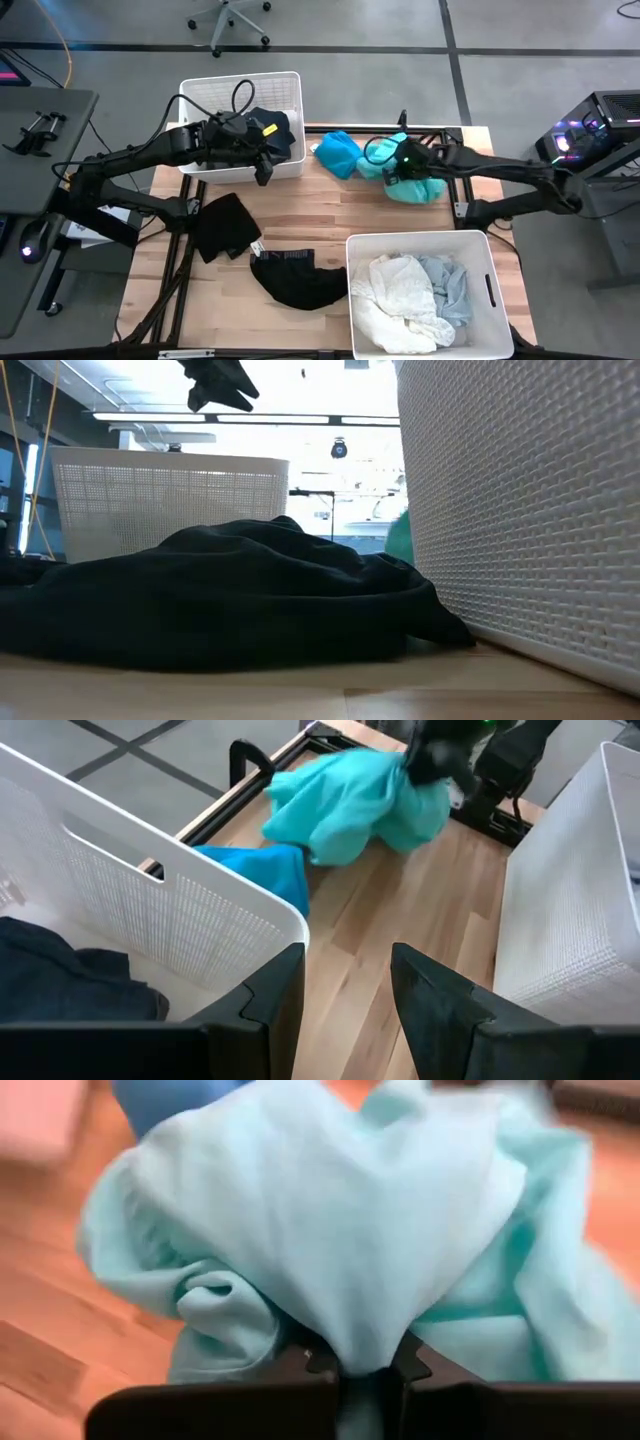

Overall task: Sort clothes
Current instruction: Put the light blue shirt into the bottom white bin

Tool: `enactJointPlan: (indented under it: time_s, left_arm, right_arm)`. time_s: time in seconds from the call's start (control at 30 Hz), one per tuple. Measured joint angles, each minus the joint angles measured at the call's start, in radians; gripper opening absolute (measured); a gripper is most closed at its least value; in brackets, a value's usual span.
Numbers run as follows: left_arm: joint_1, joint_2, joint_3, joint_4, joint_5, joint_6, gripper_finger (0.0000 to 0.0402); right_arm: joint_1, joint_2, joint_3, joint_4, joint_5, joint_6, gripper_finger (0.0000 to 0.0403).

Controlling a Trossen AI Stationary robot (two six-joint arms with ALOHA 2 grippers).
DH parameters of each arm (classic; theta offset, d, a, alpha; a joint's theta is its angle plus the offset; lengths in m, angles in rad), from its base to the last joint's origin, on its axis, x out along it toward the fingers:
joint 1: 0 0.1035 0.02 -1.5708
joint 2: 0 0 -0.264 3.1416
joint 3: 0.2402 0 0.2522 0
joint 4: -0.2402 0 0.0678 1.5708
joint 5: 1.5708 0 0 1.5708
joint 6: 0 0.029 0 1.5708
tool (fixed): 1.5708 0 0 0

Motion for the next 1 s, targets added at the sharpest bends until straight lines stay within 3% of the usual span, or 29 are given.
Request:
enactJointPlan:
  time_s: [0.27,0.57,0.67,0.83,1.0]
  left_arm:
    - [0.000,0.000,0.000,0.024,0.000,0.001,0.0138]
    - [0.000,0.000,0.000,0.051,0.000,0.002,0.0138]
    - [0.000,0.000,0.000,0.052,0.000,0.002,0.0138]
    - [0.000,0.000,0.000,0.050,0.000,0.002,0.0138]
    - [0.000,0.000,0.000,0.073,0.000,0.002,0.0138]
  right_arm:
    - [0.023,-0.052,0.301,-0.158,0.199,-0.128,0.0003]
    - [0.028,-0.053,0.589,-0.185,0.195,-0.314,0.0003]
    - [0.063,-0.053,0.681,-0.249,0.072,-0.339,0.0003]
    - [0.162,-0.054,0.815,-0.337,-0.239,-0.338,0.0003]
    - [0.257,-0.070,0.869,-0.336,-0.564,-0.211,0.0003]
